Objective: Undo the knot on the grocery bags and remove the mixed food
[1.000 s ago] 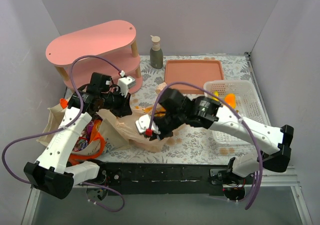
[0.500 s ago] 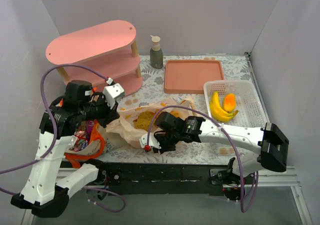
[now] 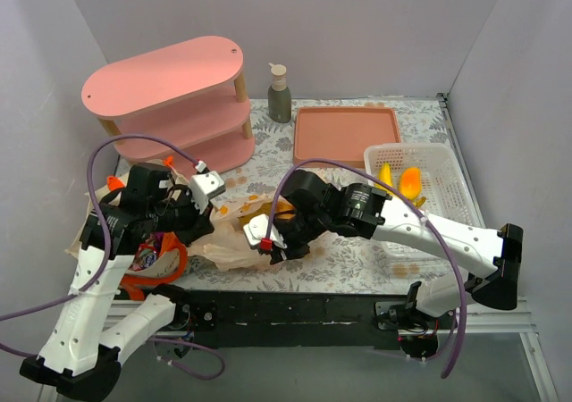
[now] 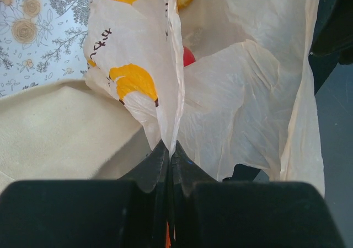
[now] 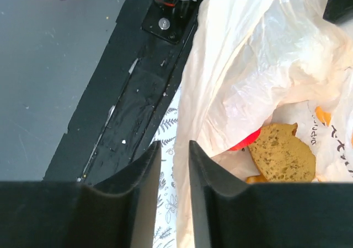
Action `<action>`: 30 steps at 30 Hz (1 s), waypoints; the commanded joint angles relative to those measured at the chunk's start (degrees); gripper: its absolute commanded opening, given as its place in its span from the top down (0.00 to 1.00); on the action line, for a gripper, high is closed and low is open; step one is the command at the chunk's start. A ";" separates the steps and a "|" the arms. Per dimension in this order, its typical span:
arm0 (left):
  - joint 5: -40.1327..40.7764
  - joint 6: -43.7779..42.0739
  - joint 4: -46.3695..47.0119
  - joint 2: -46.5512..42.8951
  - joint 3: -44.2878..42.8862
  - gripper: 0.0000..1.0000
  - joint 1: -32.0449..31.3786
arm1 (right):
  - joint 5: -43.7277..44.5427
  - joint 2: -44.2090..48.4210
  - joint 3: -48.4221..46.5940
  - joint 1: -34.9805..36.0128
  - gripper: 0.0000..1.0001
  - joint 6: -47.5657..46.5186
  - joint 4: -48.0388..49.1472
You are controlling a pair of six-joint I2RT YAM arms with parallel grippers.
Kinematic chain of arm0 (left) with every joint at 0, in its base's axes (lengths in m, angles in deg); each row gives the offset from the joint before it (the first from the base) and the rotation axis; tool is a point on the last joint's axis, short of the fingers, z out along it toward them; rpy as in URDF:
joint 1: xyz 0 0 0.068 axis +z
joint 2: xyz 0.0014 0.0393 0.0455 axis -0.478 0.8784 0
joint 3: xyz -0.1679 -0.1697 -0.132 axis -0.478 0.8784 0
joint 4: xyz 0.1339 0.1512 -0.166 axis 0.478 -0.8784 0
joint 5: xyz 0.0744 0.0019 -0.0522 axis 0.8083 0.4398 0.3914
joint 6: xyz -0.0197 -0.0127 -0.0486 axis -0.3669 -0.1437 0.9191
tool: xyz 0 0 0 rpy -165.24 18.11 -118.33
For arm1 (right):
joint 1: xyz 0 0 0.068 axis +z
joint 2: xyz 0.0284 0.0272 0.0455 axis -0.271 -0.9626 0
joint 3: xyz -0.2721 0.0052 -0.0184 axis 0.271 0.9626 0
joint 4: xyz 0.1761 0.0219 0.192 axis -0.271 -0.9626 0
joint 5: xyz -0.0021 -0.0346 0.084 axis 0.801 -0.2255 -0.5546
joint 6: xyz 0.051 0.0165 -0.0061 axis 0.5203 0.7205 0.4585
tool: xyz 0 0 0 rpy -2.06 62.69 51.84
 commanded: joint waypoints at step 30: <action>1.14 1.95 1.55 -2.47 2.73 1.00 1.11 | -13.28 0.68 5.89 -13.81 0.52 16.46 16.15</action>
